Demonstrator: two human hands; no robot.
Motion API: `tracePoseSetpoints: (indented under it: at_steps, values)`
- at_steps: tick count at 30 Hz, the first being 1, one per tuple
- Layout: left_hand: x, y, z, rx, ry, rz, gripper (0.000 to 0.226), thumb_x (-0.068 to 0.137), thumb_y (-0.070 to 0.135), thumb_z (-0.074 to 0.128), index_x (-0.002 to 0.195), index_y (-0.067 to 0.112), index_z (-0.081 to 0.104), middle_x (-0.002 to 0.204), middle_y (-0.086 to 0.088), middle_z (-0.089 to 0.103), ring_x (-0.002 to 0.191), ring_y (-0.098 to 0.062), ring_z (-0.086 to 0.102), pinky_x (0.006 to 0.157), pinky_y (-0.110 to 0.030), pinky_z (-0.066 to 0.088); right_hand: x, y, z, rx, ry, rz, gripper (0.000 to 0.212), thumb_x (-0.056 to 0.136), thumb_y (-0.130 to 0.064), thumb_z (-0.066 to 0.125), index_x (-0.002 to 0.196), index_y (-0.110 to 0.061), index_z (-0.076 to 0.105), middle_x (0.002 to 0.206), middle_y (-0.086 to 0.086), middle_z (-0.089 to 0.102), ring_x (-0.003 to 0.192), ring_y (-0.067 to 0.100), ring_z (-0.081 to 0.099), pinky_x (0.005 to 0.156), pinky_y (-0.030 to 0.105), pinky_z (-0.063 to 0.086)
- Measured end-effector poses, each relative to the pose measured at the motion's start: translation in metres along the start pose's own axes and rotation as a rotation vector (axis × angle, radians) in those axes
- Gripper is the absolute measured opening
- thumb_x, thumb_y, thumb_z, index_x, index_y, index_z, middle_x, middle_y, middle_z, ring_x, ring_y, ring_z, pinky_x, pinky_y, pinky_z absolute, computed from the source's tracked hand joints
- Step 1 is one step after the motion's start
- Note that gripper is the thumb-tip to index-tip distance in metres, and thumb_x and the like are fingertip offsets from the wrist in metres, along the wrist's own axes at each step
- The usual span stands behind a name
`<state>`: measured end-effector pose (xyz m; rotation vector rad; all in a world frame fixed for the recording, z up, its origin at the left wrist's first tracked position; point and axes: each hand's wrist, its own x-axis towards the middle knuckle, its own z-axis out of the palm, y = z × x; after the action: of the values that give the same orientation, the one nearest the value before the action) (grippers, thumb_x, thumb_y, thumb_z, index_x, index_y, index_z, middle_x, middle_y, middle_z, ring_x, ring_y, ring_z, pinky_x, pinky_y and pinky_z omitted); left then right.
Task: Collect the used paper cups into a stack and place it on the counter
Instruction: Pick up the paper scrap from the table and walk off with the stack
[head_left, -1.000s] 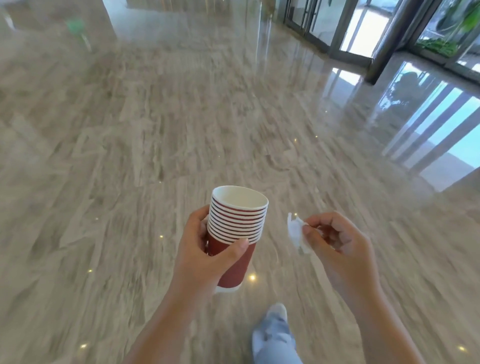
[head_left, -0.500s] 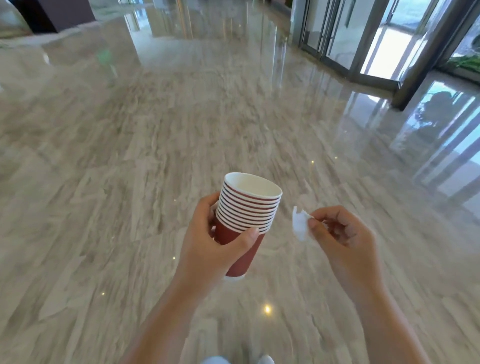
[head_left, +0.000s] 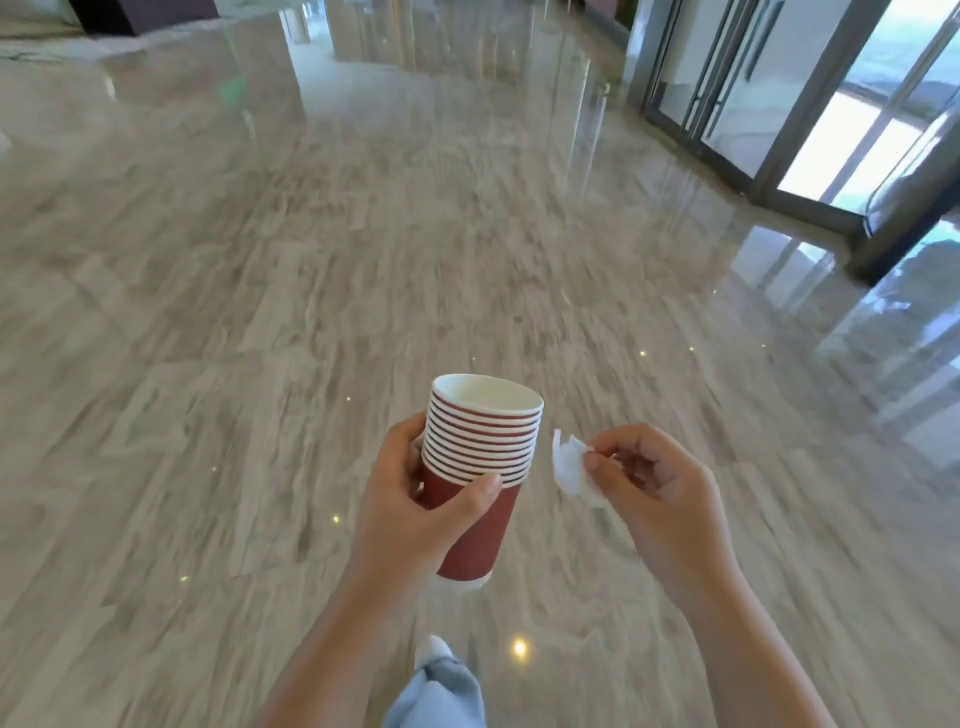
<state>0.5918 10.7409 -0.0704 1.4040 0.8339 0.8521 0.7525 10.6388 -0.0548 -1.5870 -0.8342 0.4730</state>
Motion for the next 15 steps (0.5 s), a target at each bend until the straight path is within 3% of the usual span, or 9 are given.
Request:
tracePoseSetpoints:
  at_steps: [5, 10, 15]
  values:
    - [0.129, 0.009, -0.017, 0.023, 0.010, 0.008, 0.066, 0.046, 0.046, 0.075, 0.108, 0.032, 0.055, 0.096, 0.009, 0.070, 0.087, -0.012, 0.068, 0.064, -0.019, 0.052, 0.125, -0.015, 0.043, 0.002, -0.014, -0.055, 0.028, 0.078, -0.002, 0.064, 0.073, -0.029, 0.065, 0.063, -0.014, 0.062, 0.058, 0.004, 0.051, 0.056, 0.013, 0.042]
    - [0.232, 0.000, -0.008, 0.063, 0.012, 0.027, 0.070, 0.048, 0.048, 0.077, 0.113, 0.035, 0.053, 0.103, 0.007, 0.068, 0.093, -0.012, 0.066, 0.072, -0.026, 0.053, 0.207, 0.019, 0.073, 0.005, -0.044, 0.052, 0.028, 0.077, 0.001, 0.065, 0.072, -0.027, 0.064, 0.062, -0.010, 0.061, 0.058, 0.009, 0.051, 0.055, 0.019, 0.042]
    - [0.337, -0.020, 0.019, 0.108, -0.006, 0.001, 0.066, 0.046, 0.049, 0.077, 0.107, 0.041, 0.052, 0.101, 0.012, 0.068, 0.092, -0.008, 0.066, 0.068, -0.020, 0.052, 0.318, 0.054, 0.078, -0.015, -0.001, 0.068, 0.030, 0.077, 0.001, 0.066, 0.073, -0.029, 0.064, 0.064, -0.012, 0.064, 0.057, 0.005, 0.053, 0.054, 0.014, 0.043]
